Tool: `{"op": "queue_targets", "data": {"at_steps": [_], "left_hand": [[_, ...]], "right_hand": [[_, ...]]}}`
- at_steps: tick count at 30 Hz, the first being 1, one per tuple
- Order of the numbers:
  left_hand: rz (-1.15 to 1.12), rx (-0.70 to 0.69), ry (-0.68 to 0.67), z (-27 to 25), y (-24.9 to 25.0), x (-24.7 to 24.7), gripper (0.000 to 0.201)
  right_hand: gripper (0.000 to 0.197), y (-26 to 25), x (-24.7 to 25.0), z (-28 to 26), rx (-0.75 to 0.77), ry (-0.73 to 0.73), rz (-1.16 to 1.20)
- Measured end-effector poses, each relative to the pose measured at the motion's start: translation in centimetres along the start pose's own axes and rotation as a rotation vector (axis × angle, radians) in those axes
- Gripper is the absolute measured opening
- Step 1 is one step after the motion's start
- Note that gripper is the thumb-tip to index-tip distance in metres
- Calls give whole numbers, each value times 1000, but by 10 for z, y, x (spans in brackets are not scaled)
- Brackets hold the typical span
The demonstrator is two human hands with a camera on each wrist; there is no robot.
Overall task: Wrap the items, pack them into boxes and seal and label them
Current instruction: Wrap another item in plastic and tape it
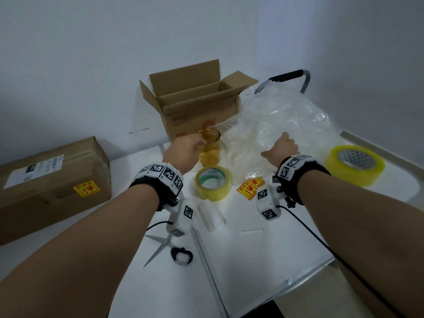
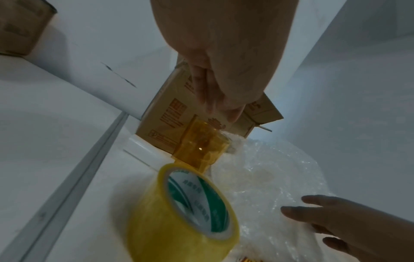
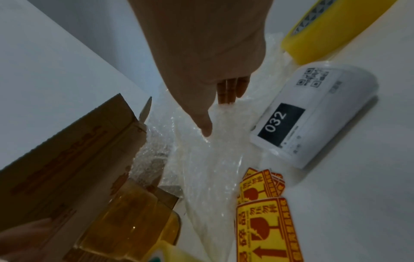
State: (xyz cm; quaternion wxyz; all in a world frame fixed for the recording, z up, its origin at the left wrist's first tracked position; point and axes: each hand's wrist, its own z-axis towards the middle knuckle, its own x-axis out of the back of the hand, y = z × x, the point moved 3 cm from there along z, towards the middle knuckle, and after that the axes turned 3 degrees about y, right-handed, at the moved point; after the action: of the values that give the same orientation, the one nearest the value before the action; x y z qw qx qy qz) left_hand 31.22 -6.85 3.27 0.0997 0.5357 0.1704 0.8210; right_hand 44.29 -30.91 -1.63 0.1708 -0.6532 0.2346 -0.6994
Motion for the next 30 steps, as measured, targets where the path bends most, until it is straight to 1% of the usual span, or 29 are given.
{"op": "queue_targets", "data": {"at_steps": [1, 2, 3, 4, 5, 6, 8, 9, 13, 17, 19, 22, 24, 25, 26, 28, 29, 30], "left_hand": [[-12, 7, 6, 3, 2, -1, 34], [-13, 6, 6, 6, 4, 0, 36], [-5, 0, 3, 7, 6, 0, 37], [4, -8, -3, 9, 8, 0, 38], [10, -12, -9, 10, 9, -1, 39], [12, -14, -15, 11, 10, -2, 40], [15, -22, -13, 12, 14, -3, 42], [15, -32, -7, 12, 17, -3, 43], [-20, -41, -10, 13, 28, -2, 48], [-121, -4, -37, 11, 45, 6, 44], [-188, 69, -66, 9, 52, 9, 45], [-303, 152, -114, 7, 55, 12, 63], [-402, 157, -115, 4, 58, 20, 79], [-467, 158, -101, 2, 59, 25, 83], [-539, 166, -81, 0, 60, 32, 81], [-720, 213, -15, -4, 58, 48, 69], [-797, 242, 30, -5, 54, 56, 62], [-850, 264, 85, -9, 52, 66, 51]], "right_hand": [[53, -1, -1, 2, 15, -4, -27], [25, -2, 0, 3, 32, -35, -43], [12, -2, -1, 5, 51, -56, -38], [16, -2, -1, 7, 65, -49, -45], [13, -1, 0, 8, 70, -19, -23], [14, 0, 3, 8, 72, 45, 24], [24, 1, 14, 5, 66, 189, 106], [26, 1, 20, 2, 82, 253, 139], [22, 2, 43, -2, 154, 415, 308], [14, -3, 56, -15, 185, 456, 491], [13, -9, 63, -25, 229, 458, 546], [12, -24, 73, -39, 338, 474, 628], [13, -37, 81, -49, 414, 490, 676], [12, -46, 84, -55, 457, 498, 689], [11, -54, 88, -62, 501, 496, 698], [9, -74, 95, -77, 591, 486, 719], [9, -84, 97, -85, 634, 484, 726], [9, -94, 98, -93, 673, 477, 733]]}}
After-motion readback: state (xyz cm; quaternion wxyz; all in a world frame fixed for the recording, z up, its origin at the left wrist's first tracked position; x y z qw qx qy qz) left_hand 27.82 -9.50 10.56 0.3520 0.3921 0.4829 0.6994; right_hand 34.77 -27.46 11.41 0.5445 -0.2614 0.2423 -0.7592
